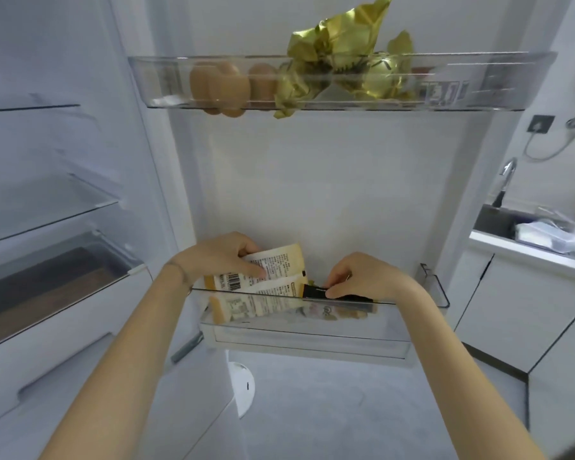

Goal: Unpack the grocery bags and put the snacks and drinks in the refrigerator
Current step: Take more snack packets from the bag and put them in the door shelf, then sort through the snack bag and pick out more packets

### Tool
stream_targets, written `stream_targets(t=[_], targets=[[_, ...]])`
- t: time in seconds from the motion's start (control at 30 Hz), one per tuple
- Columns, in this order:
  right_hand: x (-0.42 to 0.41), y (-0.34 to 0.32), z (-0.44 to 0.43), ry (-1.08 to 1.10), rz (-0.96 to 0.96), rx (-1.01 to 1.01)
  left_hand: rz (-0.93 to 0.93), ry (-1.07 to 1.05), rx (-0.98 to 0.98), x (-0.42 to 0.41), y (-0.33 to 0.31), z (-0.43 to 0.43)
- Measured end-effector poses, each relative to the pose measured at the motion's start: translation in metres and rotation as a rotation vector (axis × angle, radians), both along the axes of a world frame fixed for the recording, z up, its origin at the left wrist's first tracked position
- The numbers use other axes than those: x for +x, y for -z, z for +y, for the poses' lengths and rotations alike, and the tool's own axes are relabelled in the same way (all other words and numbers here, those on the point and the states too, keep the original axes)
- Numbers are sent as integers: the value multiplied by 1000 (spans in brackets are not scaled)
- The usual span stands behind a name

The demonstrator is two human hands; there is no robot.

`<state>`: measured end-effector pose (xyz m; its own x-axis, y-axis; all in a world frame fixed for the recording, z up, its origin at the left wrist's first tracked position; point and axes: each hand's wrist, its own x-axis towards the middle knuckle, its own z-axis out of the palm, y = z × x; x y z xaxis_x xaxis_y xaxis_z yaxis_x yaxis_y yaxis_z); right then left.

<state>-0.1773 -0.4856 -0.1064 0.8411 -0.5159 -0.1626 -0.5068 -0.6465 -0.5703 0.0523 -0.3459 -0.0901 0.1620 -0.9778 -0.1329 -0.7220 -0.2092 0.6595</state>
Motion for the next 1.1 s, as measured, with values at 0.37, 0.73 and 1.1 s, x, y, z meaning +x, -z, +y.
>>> stream_targets(t=[0.37,0.73,1.1], targets=[[-4,10,6,101,7,9,-30,-6,-98,2,21,-12],[-43,18,37,330,-385,-435,-396,-135,-554,-45,35,-5],[-144,12,18,473,-508,-742,-673,-89,-681,-168,31,-49]])
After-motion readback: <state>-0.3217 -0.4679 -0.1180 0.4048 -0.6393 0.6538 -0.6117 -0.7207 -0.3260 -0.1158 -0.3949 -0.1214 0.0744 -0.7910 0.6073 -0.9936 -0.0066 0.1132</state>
